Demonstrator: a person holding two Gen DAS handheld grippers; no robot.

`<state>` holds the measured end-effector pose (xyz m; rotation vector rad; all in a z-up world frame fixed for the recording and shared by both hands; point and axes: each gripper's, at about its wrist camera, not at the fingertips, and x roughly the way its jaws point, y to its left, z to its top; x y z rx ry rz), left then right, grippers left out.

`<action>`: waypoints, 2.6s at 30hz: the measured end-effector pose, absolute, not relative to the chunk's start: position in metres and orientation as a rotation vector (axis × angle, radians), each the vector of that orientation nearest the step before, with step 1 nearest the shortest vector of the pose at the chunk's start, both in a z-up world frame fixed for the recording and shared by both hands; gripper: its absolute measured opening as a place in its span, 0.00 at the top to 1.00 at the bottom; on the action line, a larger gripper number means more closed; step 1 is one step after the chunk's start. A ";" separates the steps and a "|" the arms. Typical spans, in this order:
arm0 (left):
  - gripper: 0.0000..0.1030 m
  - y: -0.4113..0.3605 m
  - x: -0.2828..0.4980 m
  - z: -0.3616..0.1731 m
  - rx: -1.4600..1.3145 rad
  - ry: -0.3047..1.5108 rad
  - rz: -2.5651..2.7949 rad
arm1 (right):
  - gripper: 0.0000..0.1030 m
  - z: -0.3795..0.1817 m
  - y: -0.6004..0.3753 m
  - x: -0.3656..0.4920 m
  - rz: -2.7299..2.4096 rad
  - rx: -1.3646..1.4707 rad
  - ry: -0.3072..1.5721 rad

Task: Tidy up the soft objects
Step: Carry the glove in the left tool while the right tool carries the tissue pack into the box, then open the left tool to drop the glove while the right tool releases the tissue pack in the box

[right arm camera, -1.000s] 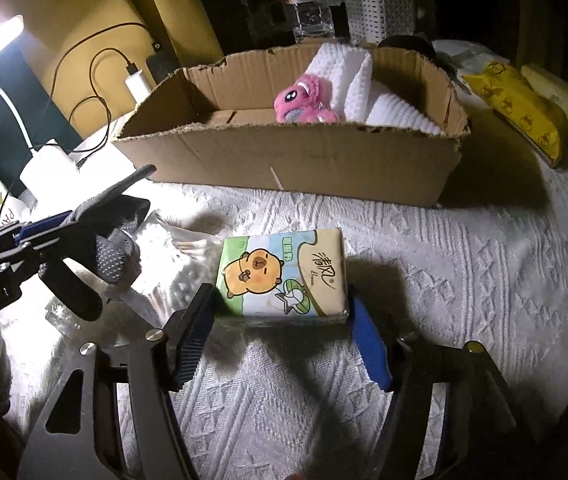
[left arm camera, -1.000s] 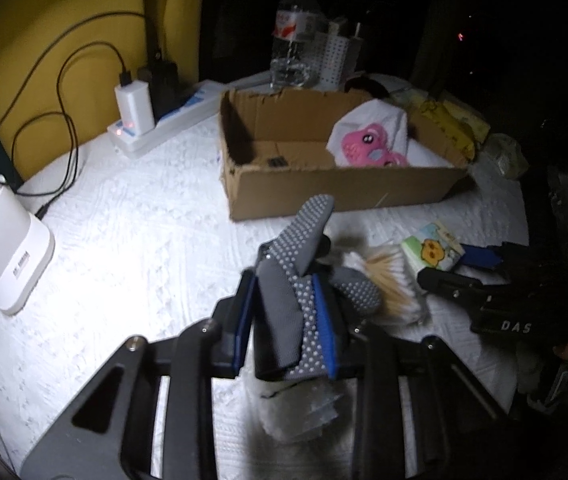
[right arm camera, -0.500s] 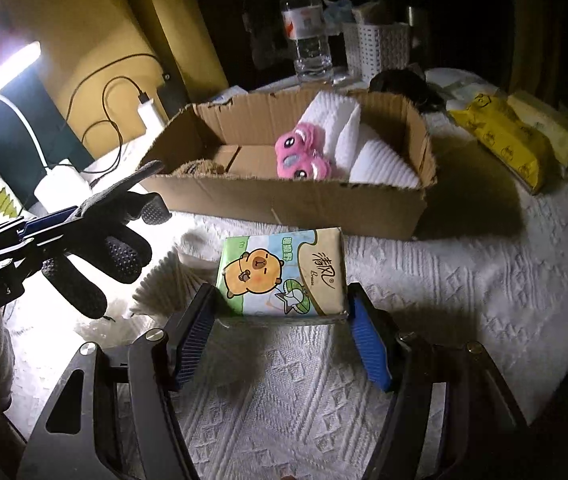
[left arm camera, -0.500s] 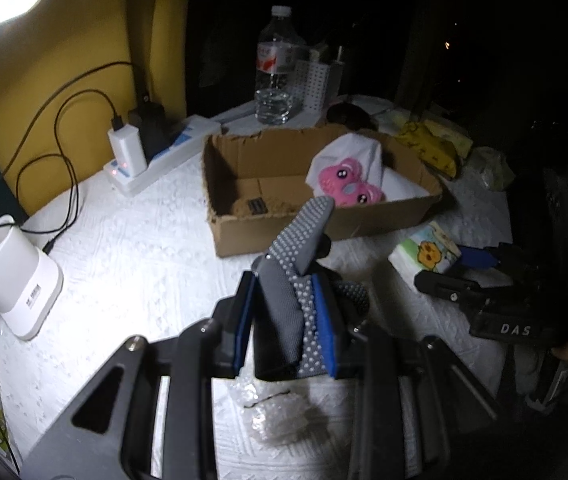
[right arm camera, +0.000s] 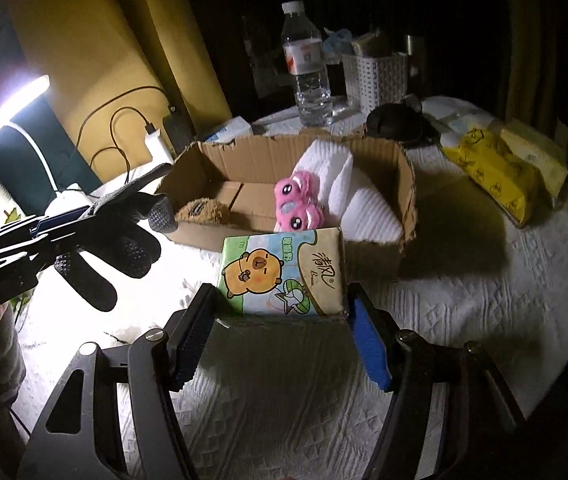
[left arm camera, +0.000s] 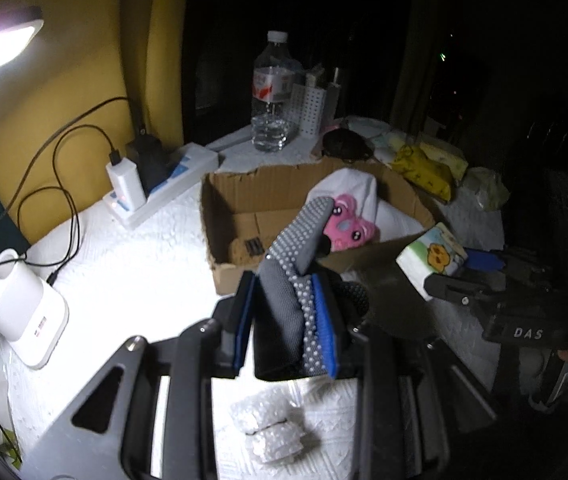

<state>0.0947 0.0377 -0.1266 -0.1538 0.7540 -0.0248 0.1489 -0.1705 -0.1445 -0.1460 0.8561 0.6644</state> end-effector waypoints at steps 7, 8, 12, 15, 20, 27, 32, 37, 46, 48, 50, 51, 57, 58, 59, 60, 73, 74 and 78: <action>0.72 0.039 0.108 -0.120 -0.149 0.740 -0.023 | 0.33 -0.130 -0.167 0.157 0.672 -0.147 0.829; 0.72 0.039 0.110 -0.120 -0.149 0.738 -0.021 | 0.33 -0.128 -0.166 0.158 0.673 -0.147 0.826; 0.72 0.040 0.119 -0.117 -0.146 0.734 -0.019 | 0.33 -0.123 -0.164 0.166 0.675 -0.150 0.816; 0.72 0.041 0.125 -0.116 -0.145 0.730 -0.017 | 0.33 -0.123 -0.164 0.171 0.674 -0.145 0.812; 0.72 0.043 0.136 -0.117 -0.147 0.726 -0.019 | 0.33 -0.126 -0.163 0.184 0.672 -0.138 0.817; 0.72 0.048 0.159 -0.122 -0.154 0.717 -0.007 | 0.33 -0.131 -0.159 0.204 0.672 -0.140 0.822; 0.72 0.052 0.174 -0.129 -0.160 0.717 0.005 | 0.33 -0.134 -0.157 0.216 0.671 -0.144 0.823; 0.72 0.056 0.190 -0.139 -0.160 0.733 0.017 | 0.33 -0.137 -0.152 0.233 0.672 -0.145 0.824; 0.72 0.062 0.212 -0.157 -0.179 0.748 0.029 | 0.33 -0.146 -0.148 0.257 0.638 -0.135 0.824; 0.72 0.063 0.217 -0.162 -0.179 0.753 0.032 | 0.33 -0.148 -0.148 0.262 0.635 -0.129 0.828; 0.71 0.065 0.219 -0.166 -0.182 0.760 0.036 | 0.33 -0.151 -0.147 0.266 0.624 -0.127 0.832; 0.72 0.066 0.220 -0.168 -0.184 0.763 0.039 | 0.33 -0.153 -0.146 0.268 0.620 -0.125 0.834; 0.70 0.068 0.228 -0.181 -0.185 0.796 0.038 | 0.33 -0.163 -0.144 0.278 0.592 -0.126 0.844; 0.70 0.067 0.228 -0.183 -0.185 0.802 0.038 | 0.33 -0.166 -0.143 0.279 0.587 -0.129 0.850; 0.70 0.067 0.229 -0.185 -0.184 0.809 0.037 | 0.33 -0.168 -0.142 0.280 0.586 -0.129 0.855; 0.70 0.067 0.230 -0.187 -0.185 0.814 0.037 | 0.33 -0.170 -0.141 0.282 0.585 -0.131 0.861; 0.56 0.063 0.230 -0.189 -0.151 0.846 0.055 | 0.32 -0.175 -0.138 0.281 0.551 -0.157 0.867; 0.50 0.063 0.230 -0.187 -0.157 0.842 0.049 | 0.32 -0.174 -0.138 0.280 0.550 -0.156 0.865; 0.49 0.061 0.225 -0.180 -0.148 0.830 0.062 | 0.24 -0.168 -0.140 0.274 0.558 -0.151 0.852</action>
